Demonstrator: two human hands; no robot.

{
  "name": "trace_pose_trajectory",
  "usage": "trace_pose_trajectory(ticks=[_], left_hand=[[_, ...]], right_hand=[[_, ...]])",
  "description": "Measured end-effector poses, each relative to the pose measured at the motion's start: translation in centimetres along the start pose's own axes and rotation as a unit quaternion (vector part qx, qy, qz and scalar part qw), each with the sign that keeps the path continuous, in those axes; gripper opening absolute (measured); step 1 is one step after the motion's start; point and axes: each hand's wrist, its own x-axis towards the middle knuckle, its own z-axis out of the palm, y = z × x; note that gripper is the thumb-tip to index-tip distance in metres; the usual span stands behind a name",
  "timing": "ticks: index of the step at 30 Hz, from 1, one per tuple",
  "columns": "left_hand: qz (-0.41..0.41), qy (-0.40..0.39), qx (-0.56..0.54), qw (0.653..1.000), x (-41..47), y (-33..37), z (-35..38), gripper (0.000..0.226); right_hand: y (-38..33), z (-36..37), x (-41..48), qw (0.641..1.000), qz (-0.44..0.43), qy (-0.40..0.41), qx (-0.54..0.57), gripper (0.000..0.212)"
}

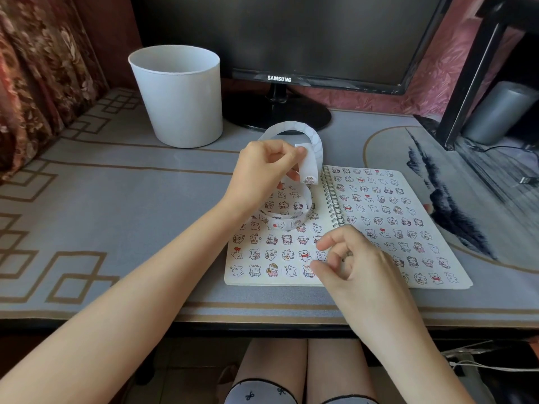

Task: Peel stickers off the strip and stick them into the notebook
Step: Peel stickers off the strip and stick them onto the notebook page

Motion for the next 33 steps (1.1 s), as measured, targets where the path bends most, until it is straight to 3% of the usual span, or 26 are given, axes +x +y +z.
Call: trace_pose_trajectory(ticks=[5, 12, 20, 24, 28, 33], left_hand=[[0.0, -0.001, 0.001, 1.0, 0.1, -0.1, 0.0, 0.028], [0.001, -0.001, 0.002, 1.0, 0.1, -0.2, 0.0, 0.027], [-0.005, 0.0, 0.004, 1.0, 0.1, 0.0, 0.0, 0.027], [-0.004, -0.001, -0.003, 1.0, 0.0, 0.0, 0.0, 0.027], [-0.001, -0.002, -0.022, 1.0, 0.0, 0.0, -0.2, 0.026], [-0.001, -0.001, -0.033, 0.999, 0.0, 0.2, -0.1, 0.027]], right_hand=[[0.3, -0.2, 0.3, 0.999, 0.002, 0.012, 0.05, 0.015], [0.0, 0.3, 0.2, 0.999, -0.002, 0.022, -0.034, 0.015], [0.8, 0.1, 0.2, 0.999, -0.005, 0.015, 0.033, 0.016], [0.9, 0.0, 0.2, 1.0, -0.015, -0.004, 0.015, 0.017], [0.6, -1.0, 1.2, 0.989, -0.009, -0.032, 0.145, 0.011], [-0.1, -3.0, 4.7, 0.974, -0.084, 0.096, 0.185, 0.006]])
